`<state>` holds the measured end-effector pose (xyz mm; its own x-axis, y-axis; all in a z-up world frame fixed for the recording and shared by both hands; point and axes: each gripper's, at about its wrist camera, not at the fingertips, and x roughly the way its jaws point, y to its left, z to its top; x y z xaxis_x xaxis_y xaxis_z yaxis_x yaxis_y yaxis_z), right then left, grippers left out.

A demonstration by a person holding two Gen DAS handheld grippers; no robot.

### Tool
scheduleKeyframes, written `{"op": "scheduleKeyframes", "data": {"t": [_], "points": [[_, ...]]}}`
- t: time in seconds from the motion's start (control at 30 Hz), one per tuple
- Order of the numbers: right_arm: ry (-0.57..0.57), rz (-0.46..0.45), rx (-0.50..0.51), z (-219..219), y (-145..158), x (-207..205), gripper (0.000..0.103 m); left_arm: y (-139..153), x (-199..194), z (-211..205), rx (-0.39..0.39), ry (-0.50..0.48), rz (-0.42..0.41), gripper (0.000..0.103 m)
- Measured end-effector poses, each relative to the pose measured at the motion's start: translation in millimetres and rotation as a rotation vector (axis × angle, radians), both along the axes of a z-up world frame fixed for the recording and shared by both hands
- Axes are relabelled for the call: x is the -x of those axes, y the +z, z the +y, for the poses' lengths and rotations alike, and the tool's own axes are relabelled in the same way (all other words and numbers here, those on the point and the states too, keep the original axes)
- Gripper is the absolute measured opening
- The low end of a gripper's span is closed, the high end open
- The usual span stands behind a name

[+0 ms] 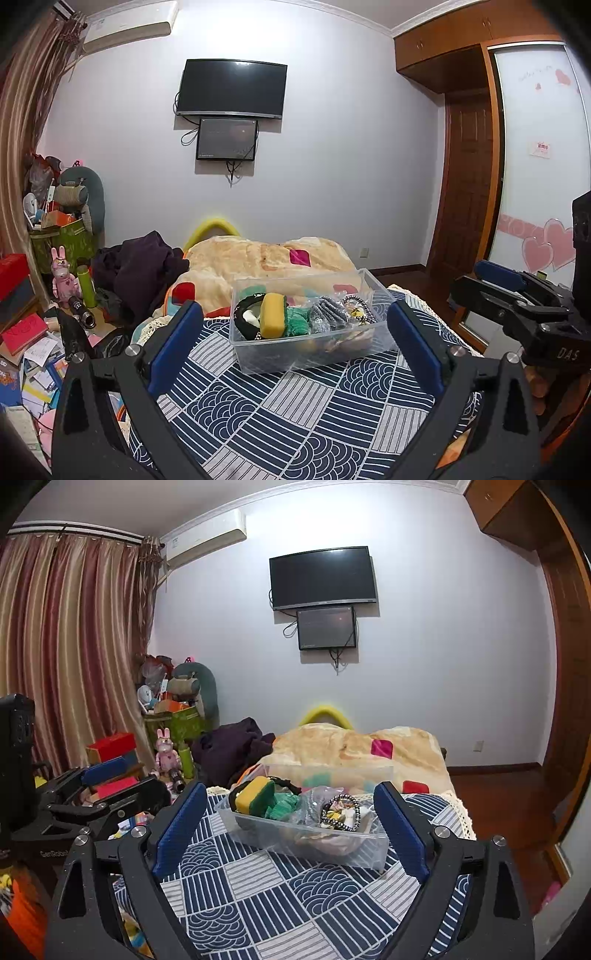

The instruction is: Organize soft objects

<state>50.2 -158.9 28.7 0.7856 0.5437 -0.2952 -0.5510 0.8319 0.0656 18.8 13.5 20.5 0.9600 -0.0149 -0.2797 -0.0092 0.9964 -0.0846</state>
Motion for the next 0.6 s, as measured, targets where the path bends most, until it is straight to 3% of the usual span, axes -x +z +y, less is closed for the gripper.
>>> {"op": "scheduleKeyframes", "data": {"t": [0.6], "points": [[0.0,0.001,-0.002,0.0,-0.5,0.1,0.091,-2.3,-2.5,-1.0,-0.003,0.0,0.007,0.102]]}}
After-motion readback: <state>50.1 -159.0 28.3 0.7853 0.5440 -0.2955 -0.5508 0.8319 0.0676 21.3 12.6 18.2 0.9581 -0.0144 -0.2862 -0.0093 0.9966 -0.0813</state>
